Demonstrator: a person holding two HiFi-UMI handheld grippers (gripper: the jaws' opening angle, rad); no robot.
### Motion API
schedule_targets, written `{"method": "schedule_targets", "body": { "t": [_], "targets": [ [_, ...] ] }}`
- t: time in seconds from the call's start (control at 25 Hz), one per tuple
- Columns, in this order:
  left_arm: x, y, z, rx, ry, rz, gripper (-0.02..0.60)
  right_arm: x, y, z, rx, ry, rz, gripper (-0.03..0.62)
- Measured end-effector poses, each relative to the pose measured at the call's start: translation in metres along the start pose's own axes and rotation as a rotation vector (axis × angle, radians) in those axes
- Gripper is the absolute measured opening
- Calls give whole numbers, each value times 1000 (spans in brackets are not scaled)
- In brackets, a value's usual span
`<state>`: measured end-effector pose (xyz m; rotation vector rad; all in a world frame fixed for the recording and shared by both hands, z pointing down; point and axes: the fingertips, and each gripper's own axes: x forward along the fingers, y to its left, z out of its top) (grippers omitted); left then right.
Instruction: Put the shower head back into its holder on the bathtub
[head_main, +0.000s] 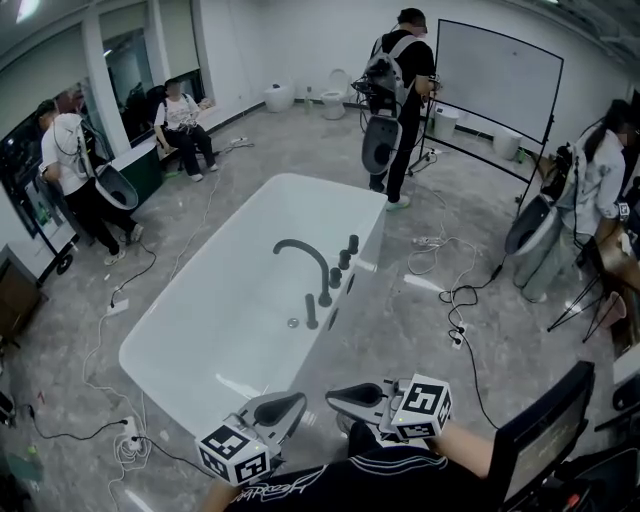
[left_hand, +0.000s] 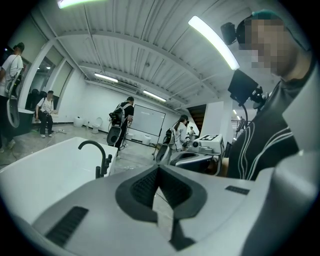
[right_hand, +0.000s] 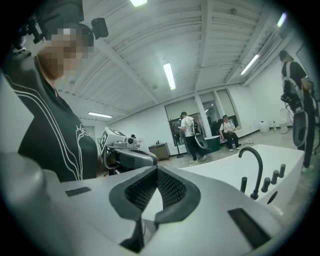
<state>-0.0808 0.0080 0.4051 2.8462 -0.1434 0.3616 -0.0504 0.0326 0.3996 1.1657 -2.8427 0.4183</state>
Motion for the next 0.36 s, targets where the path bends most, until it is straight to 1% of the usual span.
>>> {"method": "schedule_targets", "body": {
  "t": [0.16, 0.36],
  "targets": [
    [0, -6, 4, 16, -2, 3, 5, -3, 2, 3, -4, -8, 9, 12],
    [-1, -14, 3, 7, 0, 12, 5, -7, 8, 7, -13, -14, 17, 12]
  ]
}}
